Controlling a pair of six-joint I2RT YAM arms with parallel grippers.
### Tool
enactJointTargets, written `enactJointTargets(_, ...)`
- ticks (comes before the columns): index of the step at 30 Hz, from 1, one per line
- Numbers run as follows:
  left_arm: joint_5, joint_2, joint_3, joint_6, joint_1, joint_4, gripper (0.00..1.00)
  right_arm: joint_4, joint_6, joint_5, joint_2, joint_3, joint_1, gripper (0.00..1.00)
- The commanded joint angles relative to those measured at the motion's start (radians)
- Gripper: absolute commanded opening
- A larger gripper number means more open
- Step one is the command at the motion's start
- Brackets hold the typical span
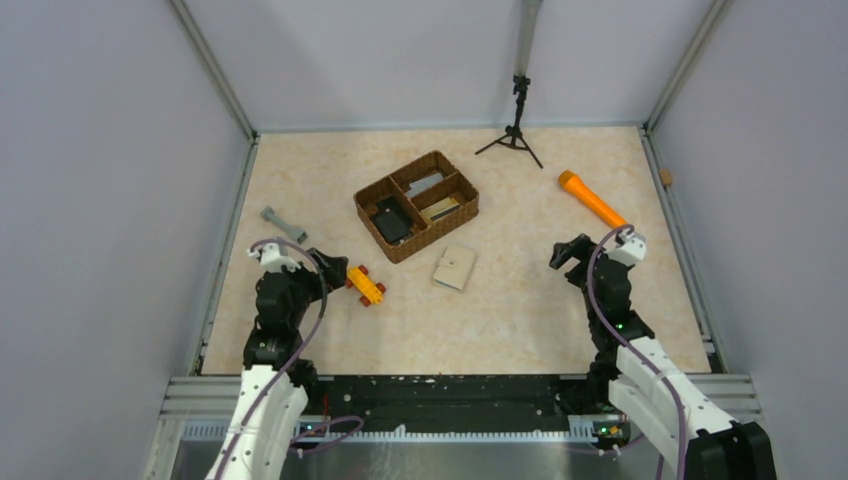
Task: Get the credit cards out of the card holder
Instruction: Open the card holder at the center of the board.
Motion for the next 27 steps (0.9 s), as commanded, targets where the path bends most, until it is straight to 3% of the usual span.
enactJointTargets(1, 0.042, -0.017, -0.007, 0.022, -0.014, 0.064, 0.99, 0.052, 0.006, -0.018, 0.008, 0.048, 0.006, 0.91)
enactJointTargets(5, 0.013, -0.008, 0.010, 0.034, -0.082, 0.067, 0.98, 0.059, 0.006, -0.023, 0.020, 0.049, 0.005, 0.91)
enactJointTargets(12, -0.292, 0.105, 0.109, 0.072, -0.419, 0.053, 0.96, 0.072, -0.007, -0.039, 0.024, 0.049, 0.004, 0.92)
enactJointTargets(16, -0.428, 0.287, 0.219, 0.129, -0.609, 0.039, 0.92, 0.090, -0.013, -0.049, 0.015, 0.037, 0.005, 0.92)
enactJointTargets(20, -0.514, 0.476, 0.373, 0.250, -0.796, 0.012, 0.77, 0.095, -0.015, -0.053, 0.010, 0.032, 0.005, 0.92)
enactJointTargets(27, -0.477, 0.871, 0.683, 0.326, -0.908, -0.144, 0.61, 0.096, -0.015, -0.057, 0.010, 0.032, 0.005, 0.92)
